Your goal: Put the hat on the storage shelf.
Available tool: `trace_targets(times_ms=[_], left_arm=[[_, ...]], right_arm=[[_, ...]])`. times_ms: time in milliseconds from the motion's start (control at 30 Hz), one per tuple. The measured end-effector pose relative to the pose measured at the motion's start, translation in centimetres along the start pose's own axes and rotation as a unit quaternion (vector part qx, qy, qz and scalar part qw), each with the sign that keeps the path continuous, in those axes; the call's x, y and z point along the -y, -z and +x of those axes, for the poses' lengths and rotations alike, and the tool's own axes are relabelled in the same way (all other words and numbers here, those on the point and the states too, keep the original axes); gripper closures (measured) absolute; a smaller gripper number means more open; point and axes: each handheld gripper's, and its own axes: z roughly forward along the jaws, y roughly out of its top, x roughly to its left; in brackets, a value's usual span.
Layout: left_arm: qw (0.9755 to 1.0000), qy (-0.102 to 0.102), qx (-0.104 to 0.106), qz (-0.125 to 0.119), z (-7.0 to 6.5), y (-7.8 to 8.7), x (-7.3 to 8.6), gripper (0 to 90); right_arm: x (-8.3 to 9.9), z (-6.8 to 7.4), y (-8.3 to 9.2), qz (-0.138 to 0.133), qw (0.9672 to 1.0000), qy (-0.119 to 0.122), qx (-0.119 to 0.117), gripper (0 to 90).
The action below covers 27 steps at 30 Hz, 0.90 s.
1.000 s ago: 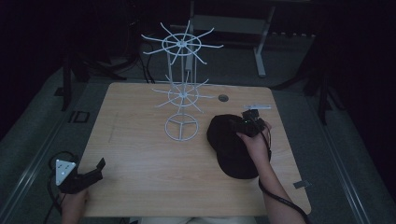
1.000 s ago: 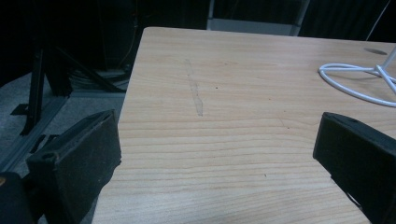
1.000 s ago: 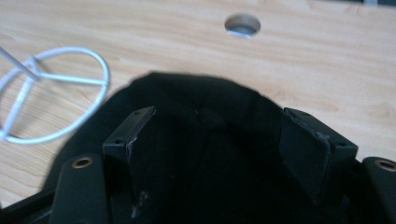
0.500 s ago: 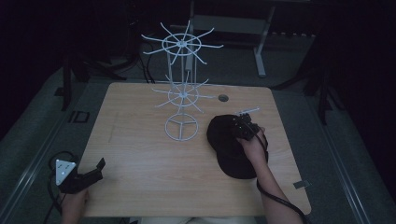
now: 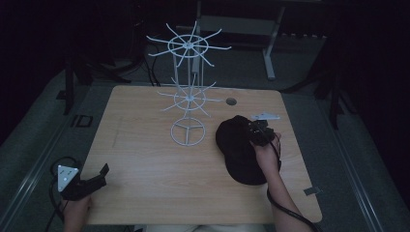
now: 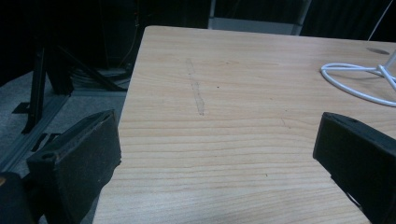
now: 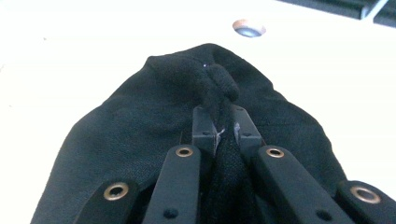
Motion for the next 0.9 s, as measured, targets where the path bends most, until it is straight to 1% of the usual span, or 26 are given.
trace_targets(times_ms=[233,300,500,700,900], left_arm=[[1.0000,0.001,-0.001,0.000,0.0,0.0,0.0,1.4],[1.0000,0.000,-0.001,0.000,0.0,0.0,0.0,1.4],[1.0000,0.001,-0.001,0.000,0.0,0.0,0.0,1.4],[1.0000,0.001,-0.001,0.000,0.0,0.0,0.0,1.4],[1.0000,0.001,-0.001,0.000,0.0,0.0,0.0,1.4]], right_arm=[[-0.4,-0.4,1.8,-0.027,0.9996,-0.001,0.000,83.7],[-0.5,-0.5,2.5,-0.037,0.9993,-0.004,0.000,83.7],[-1.1,-0.8,4.8,-0.064,0.9979,0.000,-0.001,83.7],[-1.6,-1.2,7.0,-0.093,0.9956,-0.003,-0.004,83.7],[-2.3,-1.2,9.9,-0.122,0.9925,0.004,-0.005,83.6]])
